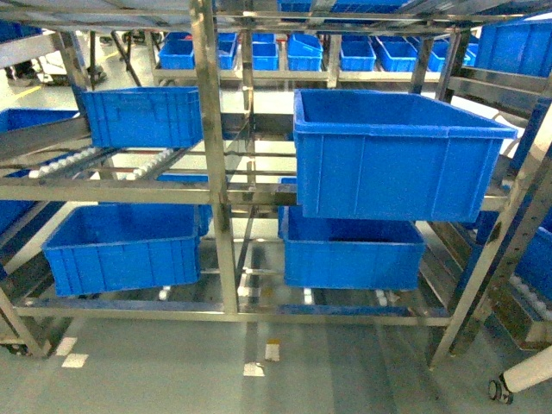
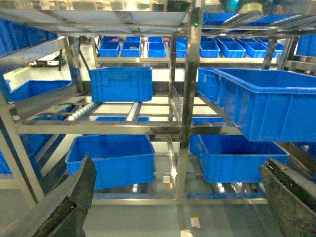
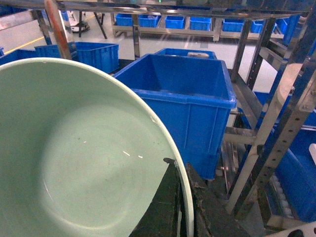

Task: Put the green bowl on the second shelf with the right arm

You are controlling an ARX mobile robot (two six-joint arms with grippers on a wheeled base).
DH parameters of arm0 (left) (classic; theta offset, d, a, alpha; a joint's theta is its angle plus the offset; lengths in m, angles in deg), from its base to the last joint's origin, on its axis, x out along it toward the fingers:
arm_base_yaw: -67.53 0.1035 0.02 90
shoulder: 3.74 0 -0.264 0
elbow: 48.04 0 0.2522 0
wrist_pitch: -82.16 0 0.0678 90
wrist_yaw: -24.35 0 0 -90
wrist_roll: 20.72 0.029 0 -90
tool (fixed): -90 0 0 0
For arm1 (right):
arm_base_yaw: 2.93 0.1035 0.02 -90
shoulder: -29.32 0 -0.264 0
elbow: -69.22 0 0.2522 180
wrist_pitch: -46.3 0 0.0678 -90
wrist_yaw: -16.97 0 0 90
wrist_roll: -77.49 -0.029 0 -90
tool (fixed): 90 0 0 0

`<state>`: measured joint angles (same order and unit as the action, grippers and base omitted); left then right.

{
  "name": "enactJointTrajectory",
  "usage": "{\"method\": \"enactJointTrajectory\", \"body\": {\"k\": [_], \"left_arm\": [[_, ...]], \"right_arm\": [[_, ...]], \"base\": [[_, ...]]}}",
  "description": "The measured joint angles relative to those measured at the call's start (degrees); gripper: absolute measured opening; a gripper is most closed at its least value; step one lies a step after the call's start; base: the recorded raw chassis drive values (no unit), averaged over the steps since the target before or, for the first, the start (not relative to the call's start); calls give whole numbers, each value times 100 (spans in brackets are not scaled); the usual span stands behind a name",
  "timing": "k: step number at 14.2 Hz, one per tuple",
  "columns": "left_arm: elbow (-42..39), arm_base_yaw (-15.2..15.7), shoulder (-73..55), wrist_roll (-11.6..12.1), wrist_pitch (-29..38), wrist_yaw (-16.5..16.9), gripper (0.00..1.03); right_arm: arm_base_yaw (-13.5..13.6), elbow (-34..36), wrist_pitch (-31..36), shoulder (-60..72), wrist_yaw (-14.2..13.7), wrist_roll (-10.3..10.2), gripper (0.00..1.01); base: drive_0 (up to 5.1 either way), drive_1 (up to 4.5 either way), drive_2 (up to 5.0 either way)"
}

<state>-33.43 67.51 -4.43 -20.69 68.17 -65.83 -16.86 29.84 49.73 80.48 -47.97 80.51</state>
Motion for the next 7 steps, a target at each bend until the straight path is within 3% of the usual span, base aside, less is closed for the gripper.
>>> {"method": "enactJointTrajectory", "body": {"k": [7], "left_arm": [[0,0,0,0,7,13,98]], "right_arm": [[0,0,0,11,0,0,2]], "base": [[7,440,-426]]}}
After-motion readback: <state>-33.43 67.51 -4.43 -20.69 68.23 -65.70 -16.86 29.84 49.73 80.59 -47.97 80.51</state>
